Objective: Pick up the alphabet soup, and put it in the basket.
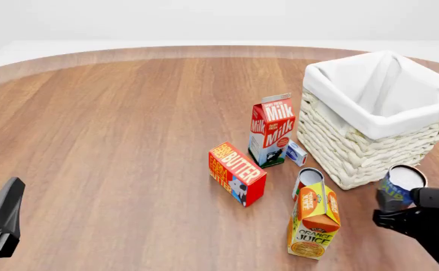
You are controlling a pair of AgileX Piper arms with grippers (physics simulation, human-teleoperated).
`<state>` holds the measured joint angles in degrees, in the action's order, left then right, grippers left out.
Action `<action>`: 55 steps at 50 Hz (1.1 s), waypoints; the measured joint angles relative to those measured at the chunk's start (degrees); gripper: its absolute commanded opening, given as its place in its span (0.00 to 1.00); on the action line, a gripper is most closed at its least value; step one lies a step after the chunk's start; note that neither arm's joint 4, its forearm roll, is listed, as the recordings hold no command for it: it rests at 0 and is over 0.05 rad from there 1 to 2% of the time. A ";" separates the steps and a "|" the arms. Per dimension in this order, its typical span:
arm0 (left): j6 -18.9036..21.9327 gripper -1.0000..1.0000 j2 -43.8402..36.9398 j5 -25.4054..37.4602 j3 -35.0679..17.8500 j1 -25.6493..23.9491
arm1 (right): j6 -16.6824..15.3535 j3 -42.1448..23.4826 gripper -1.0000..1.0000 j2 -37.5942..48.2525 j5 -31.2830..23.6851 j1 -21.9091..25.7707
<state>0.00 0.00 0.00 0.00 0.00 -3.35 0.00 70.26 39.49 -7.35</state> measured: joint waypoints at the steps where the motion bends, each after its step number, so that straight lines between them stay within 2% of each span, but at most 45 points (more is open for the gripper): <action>1: 0.00 1.00 0.00 0.00 0.00 0.00 | -0.07 0.00 0.00 -1.13 -1.02 0.00; 10: 0.00 1.00 0.00 0.00 0.00 0.00 | -0.64 0.00 0.00 -9.74 -8.75 0.16; 21: 0.00 1.00 0.00 0.00 0.00 0.00 | -1.40 0.00 0.00 -16.17 -14.19 0.42; 35: 0.00 1.00 0.00 0.00 0.00 0.00 | -2.88 0.00 0.00 -28.40 -24.13 0.44; 55: 0.00 1.00 0.00 0.00 0.00 0.00 | -4.71 0.00 0.00 -37.95 -30.81 0.69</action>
<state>0.00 0.00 0.00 0.00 0.00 -8.06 0.00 32.31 8.68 -6.66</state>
